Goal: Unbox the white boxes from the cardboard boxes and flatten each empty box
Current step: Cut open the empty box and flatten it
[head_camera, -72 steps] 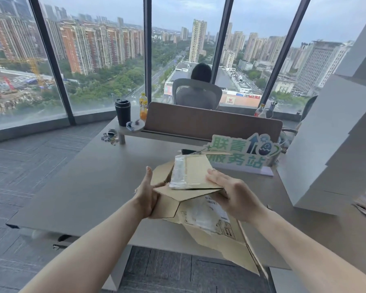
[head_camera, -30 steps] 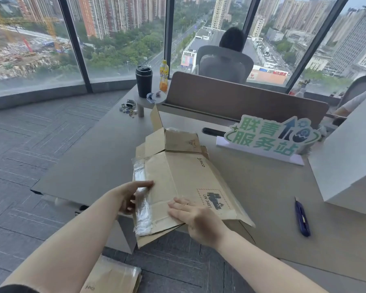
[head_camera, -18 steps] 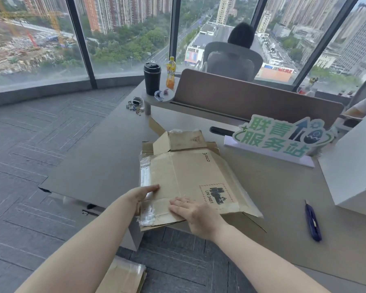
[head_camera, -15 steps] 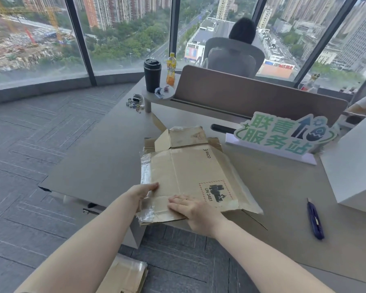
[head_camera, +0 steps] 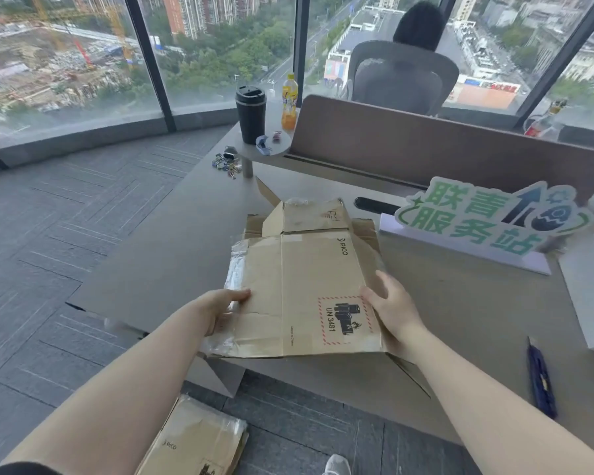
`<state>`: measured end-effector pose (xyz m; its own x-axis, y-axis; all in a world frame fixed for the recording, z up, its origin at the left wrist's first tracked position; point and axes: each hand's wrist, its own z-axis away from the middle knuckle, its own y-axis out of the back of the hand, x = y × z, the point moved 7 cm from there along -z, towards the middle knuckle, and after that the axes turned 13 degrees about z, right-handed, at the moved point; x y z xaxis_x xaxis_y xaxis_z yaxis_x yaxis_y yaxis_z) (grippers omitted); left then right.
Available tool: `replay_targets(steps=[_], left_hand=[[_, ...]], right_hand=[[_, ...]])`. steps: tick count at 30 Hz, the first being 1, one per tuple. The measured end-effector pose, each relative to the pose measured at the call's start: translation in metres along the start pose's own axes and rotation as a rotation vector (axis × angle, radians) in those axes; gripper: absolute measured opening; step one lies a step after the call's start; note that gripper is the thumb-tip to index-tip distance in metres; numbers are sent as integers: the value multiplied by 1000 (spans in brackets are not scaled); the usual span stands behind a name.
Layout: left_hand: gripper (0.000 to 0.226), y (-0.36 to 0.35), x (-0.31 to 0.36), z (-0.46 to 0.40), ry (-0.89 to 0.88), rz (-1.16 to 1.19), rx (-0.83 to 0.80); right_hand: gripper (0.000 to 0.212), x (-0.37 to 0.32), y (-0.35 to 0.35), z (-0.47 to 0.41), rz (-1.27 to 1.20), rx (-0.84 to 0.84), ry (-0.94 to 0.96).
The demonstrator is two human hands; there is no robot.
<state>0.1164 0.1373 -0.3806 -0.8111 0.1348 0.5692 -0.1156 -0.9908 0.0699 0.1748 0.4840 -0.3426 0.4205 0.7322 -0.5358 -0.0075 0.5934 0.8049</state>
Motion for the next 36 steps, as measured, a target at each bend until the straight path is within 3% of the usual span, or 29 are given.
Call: replay_targets(steps=[2, 7, 8, 10, 13, 20, 23, 24, 26, 28, 31, 34, 36], left_hand=[[30, -2, 0, 4, 37, -2, 7], [47, -2, -10, -2, 161, 67, 10], [49, -1, -14, -5, 176, 90, 17], [56, 0, -20, -10, 190, 137, 33], [67, 3, -24, -13, 197, 172, 73], [42, -5, -27, -11, 140, 79, 66], [56, -4, -45, -24, 140, -24, 78], [63, -4, -48, -27, 150, -81, 89], [71, -8, -52, -34, 156, -200, 85], [65, -12, -48, -35, 143, -294, 90], [53, -12, -26, -41, 37, -404, 144], [72, -20, 18, -47, -182, -394, 254], [76, -33, 52, -47, -336, -510, 365]], right_hand=[[80, 24, -5, -11, -221, -83, -193], [116, 91, -31, -30, -392, -246, -573], [114, 98, -37, -27, -450, -308, -621], [83, 103, -44, -21, -559, -454, -671], [62, 109, -45, -30, -673, -504, -635], [71, 113, 5, -59, -422, -206, -266], [90, 136, -11, -46, -375, -307, -327], [87, 139, -18, -38, -389, -349, -366], [60, 143, -30, -27, -439, -388, -444], [61, 144, -32, -30, -435, -344, -475], [69, 130, -28, -43, -386, -297, -448], [53, 123, -28, -50, -392, -327, -481], [54, 128, -25, -56, -361, -284, -484]])
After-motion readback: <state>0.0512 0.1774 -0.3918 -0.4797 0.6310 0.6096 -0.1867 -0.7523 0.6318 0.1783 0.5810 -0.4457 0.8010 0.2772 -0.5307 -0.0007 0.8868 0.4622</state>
